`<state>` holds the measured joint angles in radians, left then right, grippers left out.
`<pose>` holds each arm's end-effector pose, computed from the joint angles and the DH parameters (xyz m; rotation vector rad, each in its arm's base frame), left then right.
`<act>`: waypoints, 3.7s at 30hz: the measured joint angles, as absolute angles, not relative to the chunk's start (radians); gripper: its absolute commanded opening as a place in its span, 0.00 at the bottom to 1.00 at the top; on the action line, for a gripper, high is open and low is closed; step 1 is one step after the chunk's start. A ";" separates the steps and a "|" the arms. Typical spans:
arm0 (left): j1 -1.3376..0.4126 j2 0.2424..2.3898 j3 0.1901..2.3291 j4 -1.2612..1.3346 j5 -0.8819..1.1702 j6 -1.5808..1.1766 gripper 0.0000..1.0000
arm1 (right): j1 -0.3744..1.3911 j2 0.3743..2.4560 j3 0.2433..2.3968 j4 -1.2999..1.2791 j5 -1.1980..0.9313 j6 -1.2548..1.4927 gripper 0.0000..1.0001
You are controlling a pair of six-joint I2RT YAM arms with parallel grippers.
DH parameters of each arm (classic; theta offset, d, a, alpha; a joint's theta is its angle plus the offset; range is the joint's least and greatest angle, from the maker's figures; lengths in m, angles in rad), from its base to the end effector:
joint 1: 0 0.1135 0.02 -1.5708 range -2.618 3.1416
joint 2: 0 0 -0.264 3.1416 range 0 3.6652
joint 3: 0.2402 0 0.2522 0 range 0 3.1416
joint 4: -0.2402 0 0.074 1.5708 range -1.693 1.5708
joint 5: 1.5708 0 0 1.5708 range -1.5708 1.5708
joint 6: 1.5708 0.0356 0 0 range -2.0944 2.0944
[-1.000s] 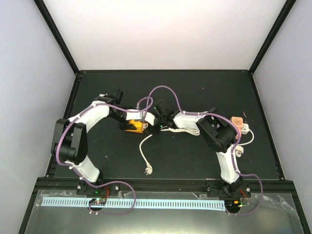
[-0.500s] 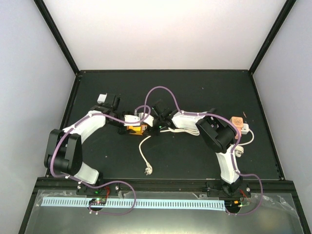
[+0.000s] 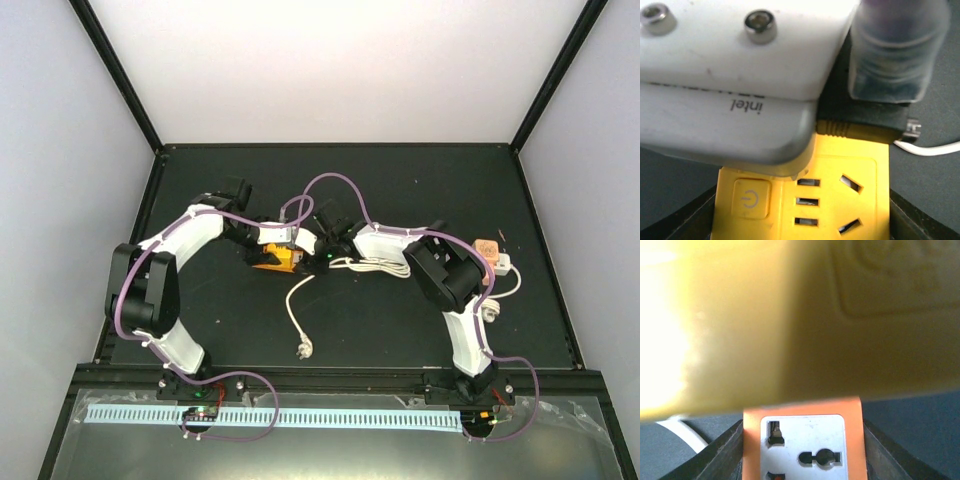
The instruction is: Pull the plug off the socket
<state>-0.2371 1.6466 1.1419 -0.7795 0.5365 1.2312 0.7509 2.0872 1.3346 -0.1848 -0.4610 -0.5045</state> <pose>0.3000 -0.0912 0.2105 1.8210 1.8637 -0.4499 0.3056 0.3069 0.1341 -1.6159 1.9012 0.6796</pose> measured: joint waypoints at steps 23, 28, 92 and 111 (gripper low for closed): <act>-0.239 1.654 1.083 -0.744 0.570 1.220 0.29 | 0.745 2.049 1.193 -0.039 -0.476 -0.422 0.46; -0.239 1.654 1.082 -0.741 0.567 1.219 0.29 | 0.736 2.049 1.190 -0.033 -0.507 -0.424 0.30; 0.141 2.307 2.025 -0.835 0.730 0.384 0.44 | 0.711 2.047 1.250 -0.045 -0.474 -0.358 0.93; 0.176 2.477 2.170 -0.790 0.740 0.212 0.52 | 0.710 2.047 1.256 -0.060 -0.474 -0.356 0.94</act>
<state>0.1757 2.4775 2.1700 -0.7898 0.7403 0.2115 0.7097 2.0468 1.2560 -0.0597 -0.4744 -0.3565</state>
